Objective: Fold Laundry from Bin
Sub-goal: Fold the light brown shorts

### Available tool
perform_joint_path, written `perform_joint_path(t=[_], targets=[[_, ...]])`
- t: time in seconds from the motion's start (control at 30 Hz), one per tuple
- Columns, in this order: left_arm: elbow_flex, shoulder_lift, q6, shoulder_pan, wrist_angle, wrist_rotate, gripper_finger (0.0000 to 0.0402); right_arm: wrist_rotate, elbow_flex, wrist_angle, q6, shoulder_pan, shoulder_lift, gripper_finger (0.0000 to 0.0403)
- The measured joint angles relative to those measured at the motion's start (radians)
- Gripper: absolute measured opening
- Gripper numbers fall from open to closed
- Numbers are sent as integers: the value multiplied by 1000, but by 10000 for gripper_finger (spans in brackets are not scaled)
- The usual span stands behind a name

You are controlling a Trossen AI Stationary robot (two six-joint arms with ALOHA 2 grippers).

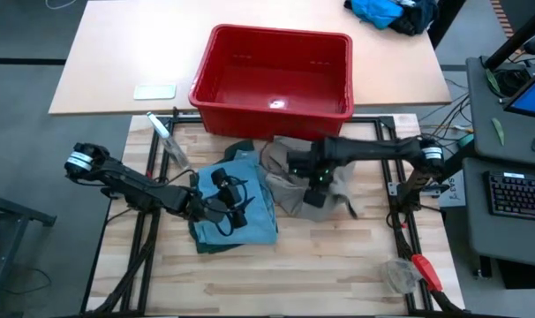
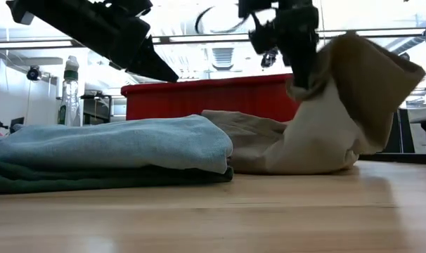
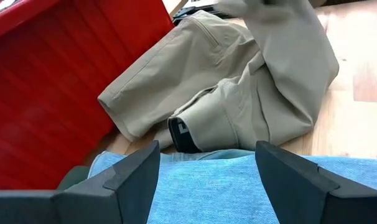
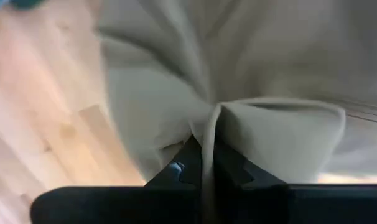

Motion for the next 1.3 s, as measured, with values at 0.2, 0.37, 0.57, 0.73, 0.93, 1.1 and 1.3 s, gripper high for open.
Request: perform_joint_path(t=[0.2,0.37,0.57,0.73,0.93,1.1,1.3], targets=[[0,0,-13,-1,-4,0,247,-98,-171,197,73,44,0,54],[0,0,-40,-6,-4,0,247,-168,-246,204,111,86,-2,132],[0,1,-58,-8,-3,0,247,-168,-221,167,141,102,-15,232],[0,1,-59,-8,0,1,247,-15,-164,232,125,94,-15,301],[0,1,-59,-8,1,0,247,83,-148,411,46,42,-13,355],[0,1,-59,-8,2,0,247,81,-158,563,-44,0,-13,364],[0,1,-64,-8,2,0,247,17,-107,269,-66,-22,-23,364]])
